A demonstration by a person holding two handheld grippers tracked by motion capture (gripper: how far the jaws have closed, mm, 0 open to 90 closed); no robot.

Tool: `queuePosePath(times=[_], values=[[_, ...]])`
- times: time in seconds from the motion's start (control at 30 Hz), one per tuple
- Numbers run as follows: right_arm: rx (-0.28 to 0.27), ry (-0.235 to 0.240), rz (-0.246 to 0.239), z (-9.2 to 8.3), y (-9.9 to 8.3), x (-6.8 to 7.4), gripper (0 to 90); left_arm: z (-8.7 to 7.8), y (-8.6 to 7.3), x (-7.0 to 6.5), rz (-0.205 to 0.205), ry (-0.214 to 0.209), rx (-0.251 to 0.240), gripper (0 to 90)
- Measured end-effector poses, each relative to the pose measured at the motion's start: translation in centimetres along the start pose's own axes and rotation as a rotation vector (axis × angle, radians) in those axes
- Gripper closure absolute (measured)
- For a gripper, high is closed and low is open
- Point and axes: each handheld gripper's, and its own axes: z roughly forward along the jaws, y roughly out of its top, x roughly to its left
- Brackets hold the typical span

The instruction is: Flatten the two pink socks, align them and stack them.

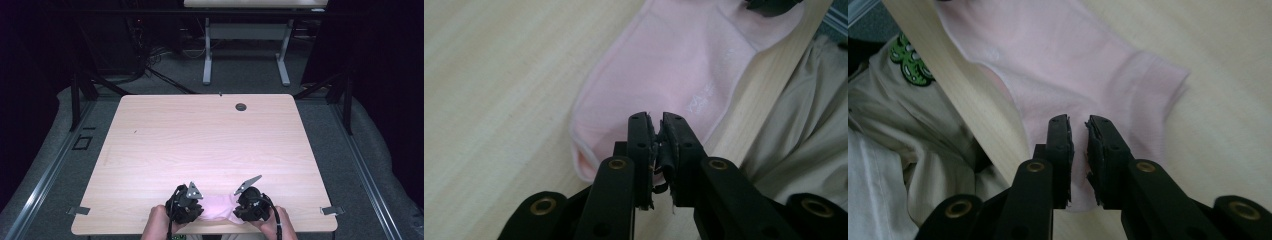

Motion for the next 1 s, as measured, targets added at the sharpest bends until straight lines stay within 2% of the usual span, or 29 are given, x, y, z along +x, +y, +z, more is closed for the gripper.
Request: queuePosePath(times=[0.03, 0.2, 0.27, 0.43, 0.5, 0.53, 0.6, 0.63, 0.67, 0.7, 0.73, 0.83, 0.87, 0.9, 1.0], values=[[0.016, -0.013, -0.012, 0.2, -0.2, 0.1, 83.9, 0.3, -0.2, -0.1, 0.003, 0.000, 0.012, 85.4], [0.018, -0.019, -0.016, 0.4, -0.5, 0.0, 86.9, 0.8, -1.2, -0.1, 0.006, 0.033, 0.034, 88.4], [0.025, -0.044, -0.047, 0.5, -0.7, -0.2, 87.2, 0.8, -1.6, 0.0, -0.004, 0.032, 0.022, 88.9], [0.011, -0.030, -0.044, 0.4, -1.0, -0.7, 87.2, 0.6, -2.4, 0.0, -0.030, 0.024, -0.002, 89.3], [0.014, -0.045, -0.053, 0.4, -1.0, -0.8, 87.5, 0.6, -2.5, 0.0, -0.037, 0.023, -0.006, 89.3], [0.013, -0.070, -0.051, 0.4, -0.9, -0.8, 87.8, 0.6, -2.5, 0.0, -0.040, 0.023, -0.008, 89.3], [0.017, -0.070, -0.061, 0.5, -0.7, -1.0, 87.8, 0.6, -2.5, 0.0, -0.043, 0.016, -0.010, 89.1], [0.017, -0.060, -0.062, 0.6, -0.5, -1.2, 86.9, 0.5, -2.5, 0.2, -0.062, -0.012, -0.020, 83.3], [0.017, -0.060, -0.062, 0.6, -0.5, -1.2, 86.9, 0.4, -2.4, 0.3, -0.073, -0.031, -0.034, 83.3], [0.017, -0.045, -0.061, 0.4, -0.3, -1.4, 85.5, 0.2, -2.3, 0.4, -0.074, -0.024, -0.044, 78.6], [0.003, -0.042, -0.059, 0.2, -0.2, -1.4, 85.5, -0.4, -1.9, 0.7, -0.081, -0.015, -0.070, 78.0], [-0.023, -0.041, -0.058, -0.2, 0.1, -1.6, 86.0, -0.7, -1.5, 1.0, -0.081, 0.004, -0.083, 77.4], [-0.047, -0.032, -0.045, -0.3, 0.3, -1.6, 86.7, -0.6, -1.2, 1.1, -0.079, 0.011, -0.084, 77.7], [-0.077, -0.043, -0.047, -0.2, 0.8, -1.6, 89.0, -0.2, -0.8, 1.5, -0.075, 0.028, -0.074, 80.1], [-0.075, -0.058, -0.041, 0.4, 1.4, -1.8, 89.4, 0.4, -0.6, 1.8, -0.076, 0.040, -0.056, 83.8]])
